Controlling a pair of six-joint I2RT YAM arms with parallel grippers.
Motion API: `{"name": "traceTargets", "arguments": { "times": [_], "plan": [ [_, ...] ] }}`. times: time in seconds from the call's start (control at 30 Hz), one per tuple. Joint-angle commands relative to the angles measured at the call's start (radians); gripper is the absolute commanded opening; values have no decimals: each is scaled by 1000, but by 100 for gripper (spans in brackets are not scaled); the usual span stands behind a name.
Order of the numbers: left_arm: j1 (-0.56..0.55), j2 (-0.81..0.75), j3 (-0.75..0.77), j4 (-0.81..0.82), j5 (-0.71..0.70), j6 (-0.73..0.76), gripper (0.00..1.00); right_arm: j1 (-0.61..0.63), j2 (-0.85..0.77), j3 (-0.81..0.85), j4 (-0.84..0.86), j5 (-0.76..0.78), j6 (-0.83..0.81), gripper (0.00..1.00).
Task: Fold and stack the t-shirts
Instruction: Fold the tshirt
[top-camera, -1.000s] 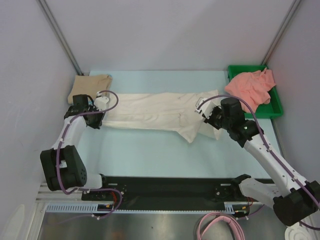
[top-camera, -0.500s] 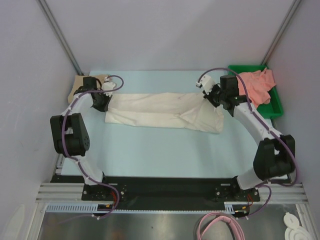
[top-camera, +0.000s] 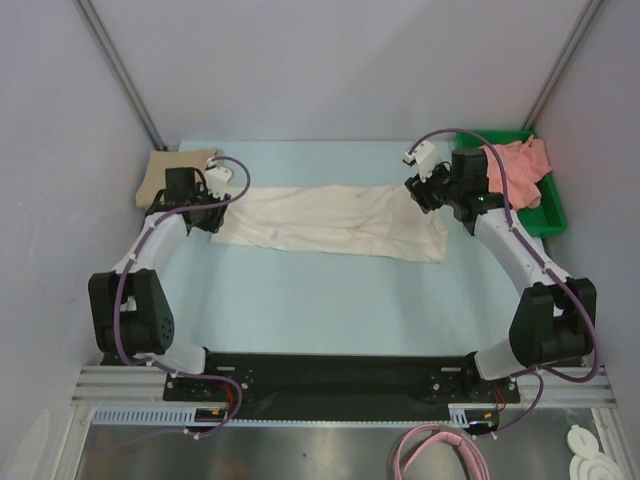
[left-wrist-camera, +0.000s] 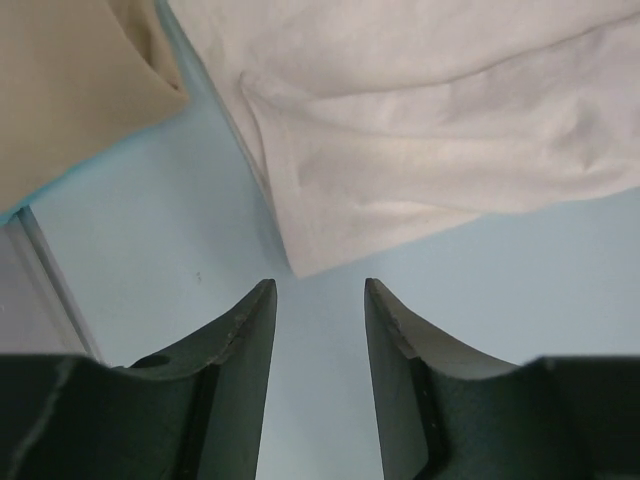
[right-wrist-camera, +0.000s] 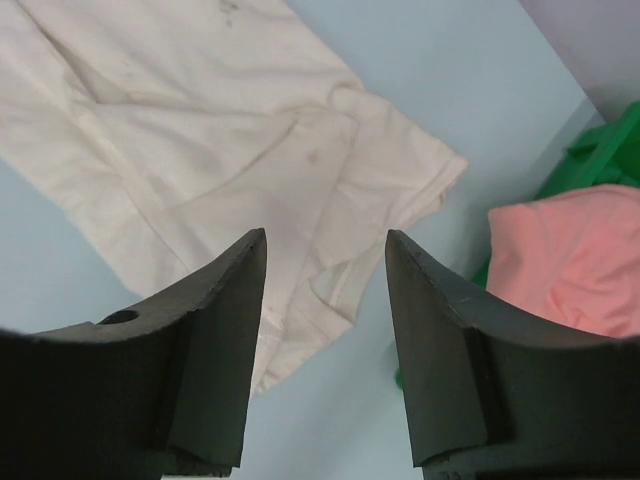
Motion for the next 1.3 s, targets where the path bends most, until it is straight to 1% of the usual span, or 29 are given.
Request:
{"name": "traceTargets", "arguments": {
  "times": [0.0,0.07,0.2,0.27,0.3,0.33,0.43,0.53,0.57,0.63,0.67,0.73,0.87,1.1,1.17,1.23,1.27],
  "plan": [
    [-33,30,13,51,14,-21,45,12,6,36,-33,-124,51,56],
    [-35,89,26,54,18,-33,41,19,39,48,-50,-135,38,56],
    [-36,181,29,52,19,-50,35,46,169,100,-107,-147,25,54],
    [-35,195,9,75,-12,-48,34,56,213,134,-124,-155,22,53],
    [-33,205,1,87,-23,-48,34,59,250,142,-128,-157,25,54],
    [-33,209,-14,97,-50,-48,33,65,266,155,-130,-157,27,54],
    [-33,217,-28,123,-69,-48,33,81,298,166,-138,-158,19,57],
    [-30,191,-42,131,-61,-48,39,90,296,163,-135,-150,18,57],
    [-29,180,-46,140,-54,-48,44,93,295,160,-135,-152,19,57],
    [-26,148,-60,160,-57,-59,49,95,292,157,-133,-152,19,58],
    [-22,143,-59,176,-63,-62,51,95,293,157,-133,-154,19,58],
    [-16,163,-25,170,-66,-74,51,96,303,160,-136,-152,18,58],
    [13,246,50,106,-48,-91,43,98,330,174,-150,-152,13,58],
    [50,332,87,97,0,-96,42,101,332,172,-162,-167,7,58],
    [63,350,114,60,64,-91,41,101,332,172,-165,-169,8,58],
    [74,379,148,17,106,-88,34,101,332,171,-164,-167,8,58],
    [79,384,151,9,126,-88,25,101,332,169,-165,-167,5,57]
  ]
}}
